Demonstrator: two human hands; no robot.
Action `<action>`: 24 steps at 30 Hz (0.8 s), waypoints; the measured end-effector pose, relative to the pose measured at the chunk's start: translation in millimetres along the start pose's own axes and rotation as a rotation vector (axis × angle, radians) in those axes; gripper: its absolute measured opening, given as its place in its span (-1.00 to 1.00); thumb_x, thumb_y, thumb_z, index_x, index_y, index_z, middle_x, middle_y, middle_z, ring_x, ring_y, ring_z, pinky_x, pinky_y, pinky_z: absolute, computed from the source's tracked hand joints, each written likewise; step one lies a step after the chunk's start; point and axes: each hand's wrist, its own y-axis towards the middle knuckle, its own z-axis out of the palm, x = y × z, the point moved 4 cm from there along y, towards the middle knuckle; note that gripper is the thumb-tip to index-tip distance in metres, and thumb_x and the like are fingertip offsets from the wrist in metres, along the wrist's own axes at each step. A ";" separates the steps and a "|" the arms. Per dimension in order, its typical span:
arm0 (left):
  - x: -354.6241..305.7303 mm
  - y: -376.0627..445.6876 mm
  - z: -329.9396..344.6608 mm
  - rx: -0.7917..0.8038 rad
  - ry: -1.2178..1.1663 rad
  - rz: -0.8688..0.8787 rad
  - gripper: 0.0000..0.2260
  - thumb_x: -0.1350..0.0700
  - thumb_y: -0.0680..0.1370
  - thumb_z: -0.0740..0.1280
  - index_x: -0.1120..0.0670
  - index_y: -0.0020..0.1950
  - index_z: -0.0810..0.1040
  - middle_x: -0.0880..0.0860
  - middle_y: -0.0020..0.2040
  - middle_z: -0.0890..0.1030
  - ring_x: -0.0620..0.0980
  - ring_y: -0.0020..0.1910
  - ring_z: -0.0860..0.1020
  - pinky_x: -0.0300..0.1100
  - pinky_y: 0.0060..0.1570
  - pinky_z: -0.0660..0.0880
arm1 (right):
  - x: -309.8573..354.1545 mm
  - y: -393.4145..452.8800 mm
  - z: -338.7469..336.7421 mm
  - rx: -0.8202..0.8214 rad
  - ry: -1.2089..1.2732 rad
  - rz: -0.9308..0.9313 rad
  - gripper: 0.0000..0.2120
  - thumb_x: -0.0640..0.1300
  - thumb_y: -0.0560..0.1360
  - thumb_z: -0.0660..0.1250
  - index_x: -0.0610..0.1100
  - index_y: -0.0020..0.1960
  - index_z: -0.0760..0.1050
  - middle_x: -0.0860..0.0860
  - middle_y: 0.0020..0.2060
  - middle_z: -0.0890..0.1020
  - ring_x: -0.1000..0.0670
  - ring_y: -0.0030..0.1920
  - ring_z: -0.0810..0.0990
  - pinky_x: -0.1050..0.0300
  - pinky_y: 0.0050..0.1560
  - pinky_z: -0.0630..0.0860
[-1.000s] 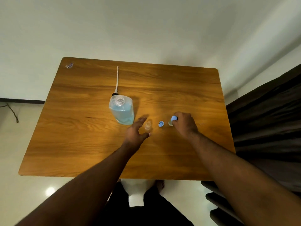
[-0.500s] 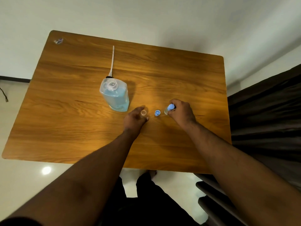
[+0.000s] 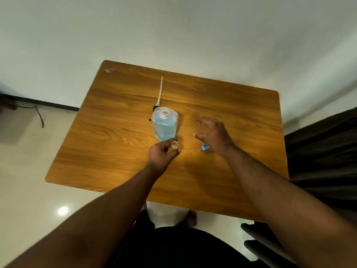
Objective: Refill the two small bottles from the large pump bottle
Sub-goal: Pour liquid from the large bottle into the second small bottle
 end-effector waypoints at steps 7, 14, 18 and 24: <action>-3.5 -11.6 -73.3 -0.055 -0.061 0.033 -0.70 0.24 0.45 0.46 0.00 0.15 0.65 -0.09 0.09 0.68 -0.20 0.12 0.61 -0.15 0.19 0.53 | 36.3 11.2 54.5 0.039 0.356 0.106 -0.04 -0.20 0.26 0.58 0.05 0.50 0.11 -0.04 0.45 0.30 -0.02 0.41 0.30 0.00 0.34 0.37; -4.7 4.6 -118.2 -0.045 0.006 0.051 -0.65 0.27 0.48 0.43 0.15 0.27 0.57 -0.01 0.17 0.63 -0.34 0.06 0.55 -0.54 0.01 0.43 | 40.4 26.0 94.7 -0.057 0.527 0.261 0.02 -0.15 0.17 0.63 0.11 0.45 0.10 -0.04 0.36 0.30 -0.06 0.32 0.35 -0.16 0.24 0.46; -2.2 12.5 -133.0 0.015 -0.008 0.036 -0.66 0.25 0.49 0.42 0.10 0.26 0.57 -0.14 0.10 0.61 -0.40 0.04 0.54 -0.18 0.07 0.56 | 45.3 32.4 109.9 -0.055 0.542 0.247 -0.12 -0.10 0.14 0.64 0.05 0.31 0.23 -0.01 0.25 0.38 -0.07 0.23 0.42 -0.17 0.18 0.51; -13.7 15.3 -139.9 0.029 0.019 0.102 -0.69 0.23 0.47 0.45 0.08 0.20 0.60 -0.10 0.12 0.62 -0.32 0.09 0.54 -0.37 0.04 0.48 | 61.5 16.3 101.8 -0.215 0.689 0.228 -0.24 -0.07 0.17 0.63 0.12 0.23 0.29 0.17 0.09 0.52 0.06 0.12 0.53 0.07 0.01 0.58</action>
